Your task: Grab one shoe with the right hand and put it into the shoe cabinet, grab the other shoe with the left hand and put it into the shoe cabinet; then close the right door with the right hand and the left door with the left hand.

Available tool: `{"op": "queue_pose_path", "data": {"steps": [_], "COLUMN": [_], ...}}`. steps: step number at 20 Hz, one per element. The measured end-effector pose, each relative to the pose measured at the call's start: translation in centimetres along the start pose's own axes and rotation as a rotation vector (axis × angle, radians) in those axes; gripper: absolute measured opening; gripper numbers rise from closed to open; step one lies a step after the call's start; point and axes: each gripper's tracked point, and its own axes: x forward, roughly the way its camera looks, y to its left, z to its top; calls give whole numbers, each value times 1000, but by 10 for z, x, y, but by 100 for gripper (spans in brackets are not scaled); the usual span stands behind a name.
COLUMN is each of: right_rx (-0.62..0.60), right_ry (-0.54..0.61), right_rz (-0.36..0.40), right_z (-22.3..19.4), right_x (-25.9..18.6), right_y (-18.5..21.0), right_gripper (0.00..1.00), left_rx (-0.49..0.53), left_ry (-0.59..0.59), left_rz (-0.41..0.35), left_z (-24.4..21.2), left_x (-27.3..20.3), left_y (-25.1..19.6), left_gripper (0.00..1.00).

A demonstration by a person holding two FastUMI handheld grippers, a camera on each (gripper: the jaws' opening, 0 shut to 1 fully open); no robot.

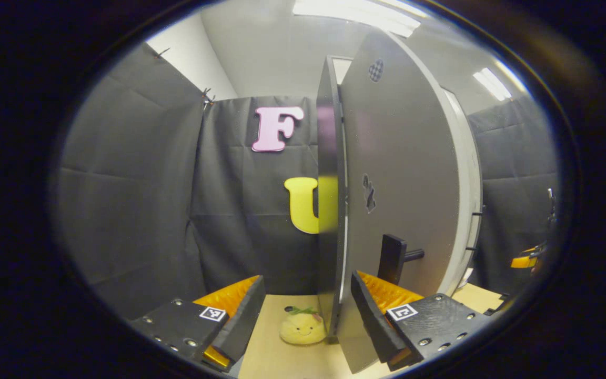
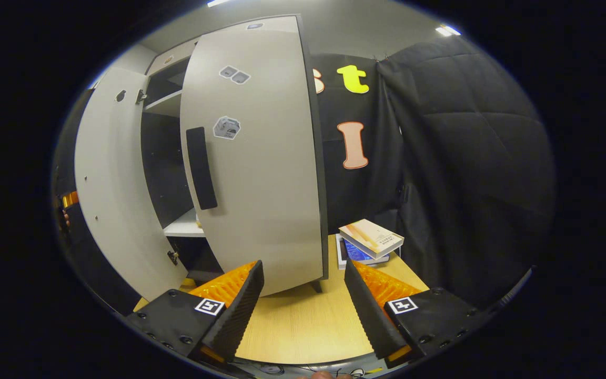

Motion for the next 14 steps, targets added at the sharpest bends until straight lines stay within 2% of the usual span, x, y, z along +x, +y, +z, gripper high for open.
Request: {"op": "queue_pose_path", "data": {"steps": [2,3,4,7,9,13,14], "right_rx": [-6,-4,-7,-69,-91,-100,-94], "right_ry": [-2,2,6,6,0,-9,-9], "right_rz": [7,18,29,31,46,77,81], "right_z": [-2,-4,-6,-7,-8,-6,-6], "right_x": [4,7,10,22,28,39,40], "right_y": [-6,-6,-7,-21,-26,-40,-44], "right_gripper": [96,92,97,97,97,97,93], "left_rx": [-28,-29,-23,-6,7,-28,-29], "left_ry": [12,13,10,6,1,9,4], "left_rz": [-14,-11,0,96,135,113,108], "left_z": [-3,-3,-2,1,3,-2,-2], "left_x": [-3,-4,-5,-7,-3,8,14], "left_y": [-19,-29,-37,-53,-68,-121,-132], "left_gripper": [94,94,94,89,99,99,97]}}
